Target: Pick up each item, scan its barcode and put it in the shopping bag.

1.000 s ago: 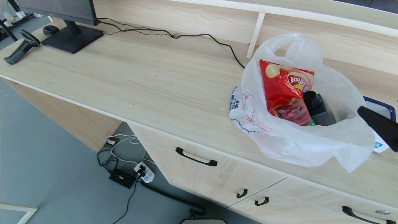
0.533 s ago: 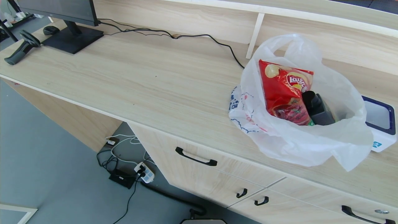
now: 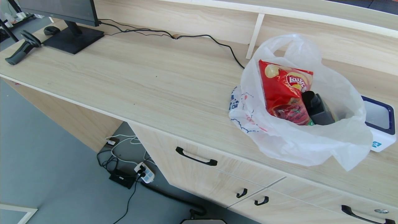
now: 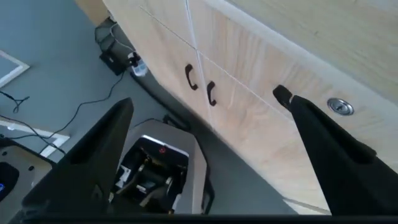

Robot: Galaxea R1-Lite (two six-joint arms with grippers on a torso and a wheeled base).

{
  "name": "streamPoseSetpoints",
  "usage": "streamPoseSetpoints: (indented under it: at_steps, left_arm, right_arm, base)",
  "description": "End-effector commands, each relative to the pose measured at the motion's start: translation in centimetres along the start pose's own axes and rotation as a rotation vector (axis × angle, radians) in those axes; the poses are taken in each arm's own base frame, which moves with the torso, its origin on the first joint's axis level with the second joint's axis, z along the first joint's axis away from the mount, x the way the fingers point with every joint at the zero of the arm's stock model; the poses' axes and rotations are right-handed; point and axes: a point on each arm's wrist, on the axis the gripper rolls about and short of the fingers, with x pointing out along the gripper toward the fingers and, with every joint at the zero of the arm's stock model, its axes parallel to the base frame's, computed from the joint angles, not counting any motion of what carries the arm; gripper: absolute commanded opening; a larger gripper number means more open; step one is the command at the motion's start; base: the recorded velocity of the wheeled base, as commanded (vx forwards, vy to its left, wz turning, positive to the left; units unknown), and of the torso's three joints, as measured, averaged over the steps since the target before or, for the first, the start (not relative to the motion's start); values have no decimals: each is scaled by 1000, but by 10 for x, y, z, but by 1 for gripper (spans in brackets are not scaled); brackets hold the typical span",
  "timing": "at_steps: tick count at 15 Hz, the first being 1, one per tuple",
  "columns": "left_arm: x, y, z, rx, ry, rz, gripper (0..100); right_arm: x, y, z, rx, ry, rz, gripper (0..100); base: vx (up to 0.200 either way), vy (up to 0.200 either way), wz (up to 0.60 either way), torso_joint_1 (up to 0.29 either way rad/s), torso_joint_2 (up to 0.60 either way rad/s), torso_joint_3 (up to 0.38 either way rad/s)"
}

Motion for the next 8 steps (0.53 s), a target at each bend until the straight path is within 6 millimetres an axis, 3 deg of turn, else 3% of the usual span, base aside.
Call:
streamPoseSetpoints:
  at_steps: [1, 4, 6, 8]
  left_arm:
    - [0, 0, 0, -1, 1, 0, 100]
    - [0, 0, 0, -1, 1, 0, 100]
    - [0, 0, 0, 1, 1, 0, 100]
    - [0, 0, 0, -1, 1, 0, 100]
  right_arm:
    - [8, 8, 1, 90, 80, -355, 100]
    - [7, 13, -4, 74, -1, -377, 100]
    - [15, 9, -5, 23, -152, -400, 100]
    - [15, 9, -7, 33, -134, -400, 100]
  base:
    - [0, 0, 0, 0, 0, 0]
    - [0, 0, 0, 0, 0, 0]
    - [0, 0, 0, 0, 0, 0]
    - [0, 0, 0, 0, 0, 0]
